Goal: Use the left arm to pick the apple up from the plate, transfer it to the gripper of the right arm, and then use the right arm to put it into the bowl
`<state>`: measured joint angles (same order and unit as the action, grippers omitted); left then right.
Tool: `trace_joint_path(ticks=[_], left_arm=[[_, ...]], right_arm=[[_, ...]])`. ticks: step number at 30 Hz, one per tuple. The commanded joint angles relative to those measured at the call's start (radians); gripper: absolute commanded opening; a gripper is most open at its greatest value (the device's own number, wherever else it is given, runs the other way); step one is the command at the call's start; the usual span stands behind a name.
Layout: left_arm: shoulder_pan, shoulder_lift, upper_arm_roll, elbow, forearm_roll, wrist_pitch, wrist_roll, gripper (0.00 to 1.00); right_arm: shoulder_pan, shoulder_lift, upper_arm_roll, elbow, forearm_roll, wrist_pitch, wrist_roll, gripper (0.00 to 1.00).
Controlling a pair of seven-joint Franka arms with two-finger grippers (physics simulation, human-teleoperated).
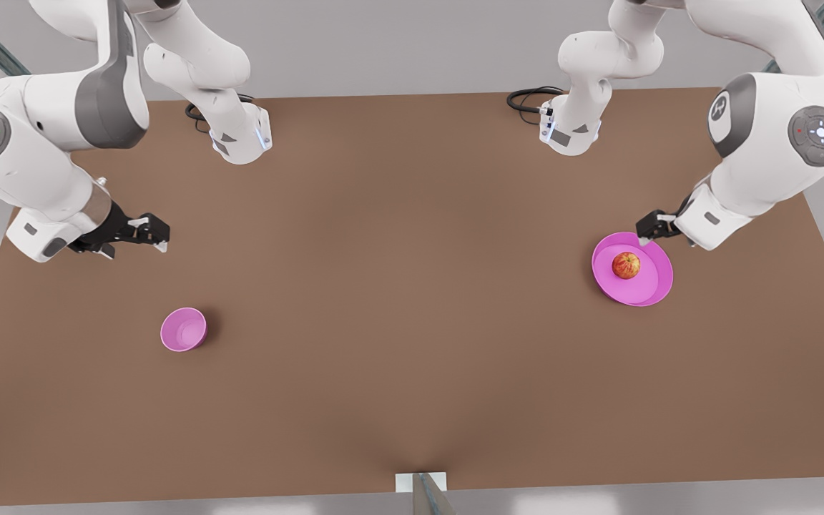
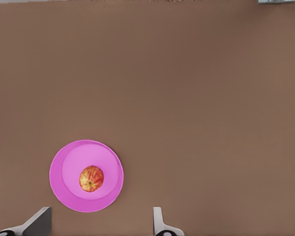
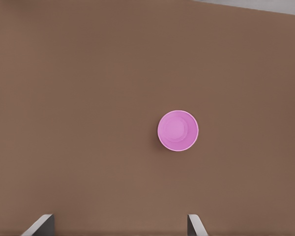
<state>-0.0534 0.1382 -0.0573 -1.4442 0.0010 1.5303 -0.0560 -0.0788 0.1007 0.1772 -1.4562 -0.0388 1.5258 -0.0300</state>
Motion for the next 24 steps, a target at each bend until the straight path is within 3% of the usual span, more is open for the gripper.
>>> trace_joint_path(ticks=[1,3,6,8,15,24], left_arm=[[0.003,0.000,0.001,-0.001,0.002,0.025,0.102,1.00],[0.006,0.029,0.005,-0.034,0.004,0.030,0.073,1.00],[0.056,0.035,0.039,-0.481,-0.007,0.448,-0.079,1.00],[0.063,0.070,0.105,-0.574,-0.045,0.567,-0.079,1.00],[0.107,0.185,0.140,-0.619,-0.056,0.723,-0.070,1.00],[0.098,0.184,0.154,-0.795,-0.016,0.910,0.091,1.00]], right_arm=[[-0.001,-0.001,0.001,0.000,0.000,-0.001,-0.014,1.00],[-0.001,-0.001,0.001,0.000,0.000,-0.001,-0.014,1.00],[0.001,-0.001,0.001,0.000,-0.001,-0.001,-0.013,1.00],[-0.001,-0.001,0.001,0.000,-0.004,-0.001,-0.011,1.00],[-0.002,-0.001,-0.002,0.000,-0.004,-0.001,-0.013,1.00],[-0.010,0.004,-0.002,0.000,-0.003,-0.001,-0.034,1.00]])
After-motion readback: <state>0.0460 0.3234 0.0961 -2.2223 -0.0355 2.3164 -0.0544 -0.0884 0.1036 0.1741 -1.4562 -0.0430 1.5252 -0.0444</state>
